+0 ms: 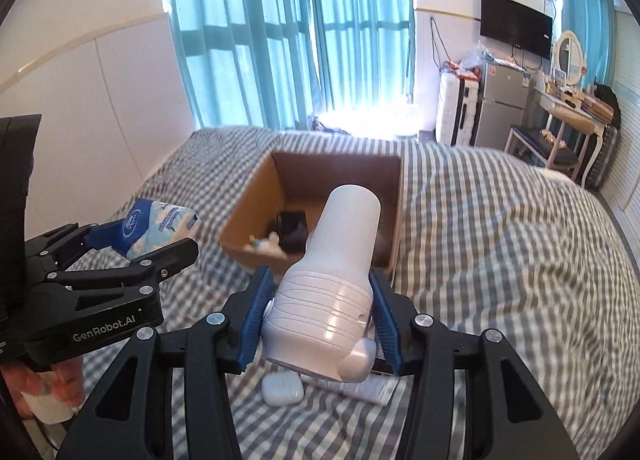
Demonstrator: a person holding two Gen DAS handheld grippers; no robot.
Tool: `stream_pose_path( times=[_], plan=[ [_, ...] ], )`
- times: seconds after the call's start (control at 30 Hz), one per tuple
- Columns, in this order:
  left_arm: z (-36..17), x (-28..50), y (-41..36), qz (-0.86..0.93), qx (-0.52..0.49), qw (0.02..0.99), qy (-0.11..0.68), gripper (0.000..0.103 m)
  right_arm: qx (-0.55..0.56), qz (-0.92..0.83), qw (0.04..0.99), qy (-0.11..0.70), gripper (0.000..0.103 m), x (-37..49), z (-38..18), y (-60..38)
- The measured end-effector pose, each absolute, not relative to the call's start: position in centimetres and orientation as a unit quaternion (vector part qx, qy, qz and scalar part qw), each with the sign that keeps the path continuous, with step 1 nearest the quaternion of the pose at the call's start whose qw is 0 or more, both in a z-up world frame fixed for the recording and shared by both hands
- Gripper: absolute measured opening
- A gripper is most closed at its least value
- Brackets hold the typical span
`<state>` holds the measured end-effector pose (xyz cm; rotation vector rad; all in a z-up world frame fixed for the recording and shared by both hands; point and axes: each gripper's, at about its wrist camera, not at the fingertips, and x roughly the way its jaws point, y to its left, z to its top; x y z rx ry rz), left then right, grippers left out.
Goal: Organize objects
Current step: 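Lift the hair dryer and tissue pack toward the box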
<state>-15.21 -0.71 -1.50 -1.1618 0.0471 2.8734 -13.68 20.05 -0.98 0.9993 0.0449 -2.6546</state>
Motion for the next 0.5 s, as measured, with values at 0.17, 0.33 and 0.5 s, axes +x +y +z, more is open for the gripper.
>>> stream_pose_path(
  times=[0.17, 0.33, 0.5],
  plan=[
    [0.4, -17.8, -0.9, 0.934, -0.357, 0.026, 0.02, 0.075, 0.333, -0.929, 0.16, 0.016, 0.048, -16.5, 1.5, 19.6],
    [0.8, -21.1, -1.0, 0.937, -0.347, 0.031, 0.027, 0.075, 0.328, -0.93, 0.164, 0.018, 0.048, -19.9, 2.2, 18.8],
    [-0.4, -24.6, -1.4, 0.937, -0.347, 0.038, 0.029, 0.075, 0.341, -0.925, 0.17, 0.004, 0.048, -24.1, 1.1, 18.5]
  ],
)
